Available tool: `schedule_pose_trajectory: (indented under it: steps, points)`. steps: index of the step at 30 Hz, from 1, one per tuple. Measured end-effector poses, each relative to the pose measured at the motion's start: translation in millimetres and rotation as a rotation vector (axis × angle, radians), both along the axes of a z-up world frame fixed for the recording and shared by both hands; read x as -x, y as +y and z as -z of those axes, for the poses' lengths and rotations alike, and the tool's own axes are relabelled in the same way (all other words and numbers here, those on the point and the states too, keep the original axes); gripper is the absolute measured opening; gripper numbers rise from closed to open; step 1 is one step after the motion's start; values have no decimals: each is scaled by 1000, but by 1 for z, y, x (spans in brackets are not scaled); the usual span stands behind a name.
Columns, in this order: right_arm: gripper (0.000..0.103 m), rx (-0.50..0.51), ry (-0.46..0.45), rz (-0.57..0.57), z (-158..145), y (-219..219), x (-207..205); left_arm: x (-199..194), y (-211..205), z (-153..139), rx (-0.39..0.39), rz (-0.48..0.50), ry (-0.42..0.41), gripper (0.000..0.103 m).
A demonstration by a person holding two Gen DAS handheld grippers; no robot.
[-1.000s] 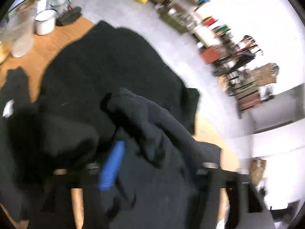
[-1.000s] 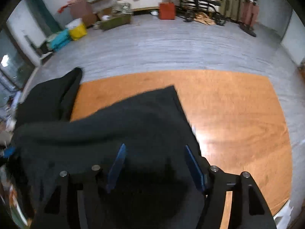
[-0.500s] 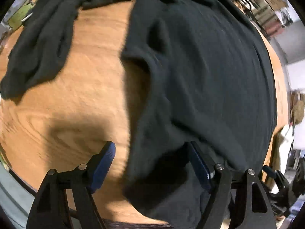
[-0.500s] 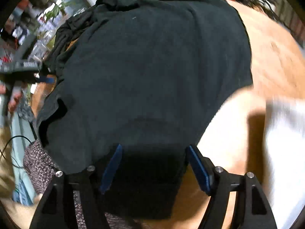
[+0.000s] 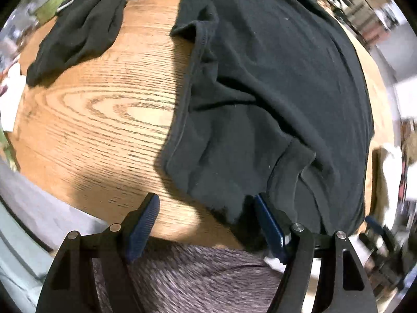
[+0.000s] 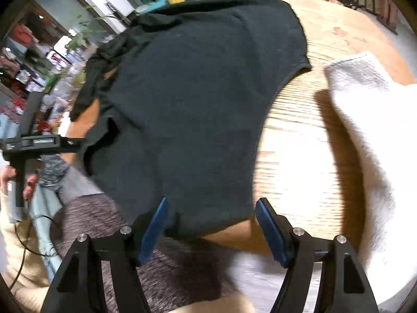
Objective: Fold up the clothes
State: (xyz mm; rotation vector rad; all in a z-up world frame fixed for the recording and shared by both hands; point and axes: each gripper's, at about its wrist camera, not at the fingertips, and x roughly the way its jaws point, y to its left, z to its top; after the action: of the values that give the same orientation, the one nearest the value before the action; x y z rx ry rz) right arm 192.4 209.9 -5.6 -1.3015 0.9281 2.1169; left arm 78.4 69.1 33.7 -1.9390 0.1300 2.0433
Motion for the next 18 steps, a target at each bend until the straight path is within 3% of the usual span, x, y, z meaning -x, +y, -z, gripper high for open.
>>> schedule_pose_trajectory:
  steps: [3,5,8,9,10,11,13,18]
  points:
    - [74,-48,-58,-89,3,-12,18,-6,18,7,28,9,25,75]
    - [75,-73,-102,-130,7,-19,26,-17,34,13,79,55,62,70]
    - [68,-97,-147,-153,16,-22,37,-40,44,17,142,131,119,37]
    - [60,-118,-155,-154,18,-23,38,-47,43,15,149,145,141,15]
    - [29,-134,-150,-155,16,-23,37,-53,38,14,173,138,151,10]
    - [14,-126,-139,-153,15,-22,35,-58,32,14,179,140,165,10]
    - [3,-71,-107,-157,14,-18,25,-70,16,15,170,138,165,10]
    - [1,-11,-100,-131,11,-11,-19,-100,-25,19,84,94,104,10]
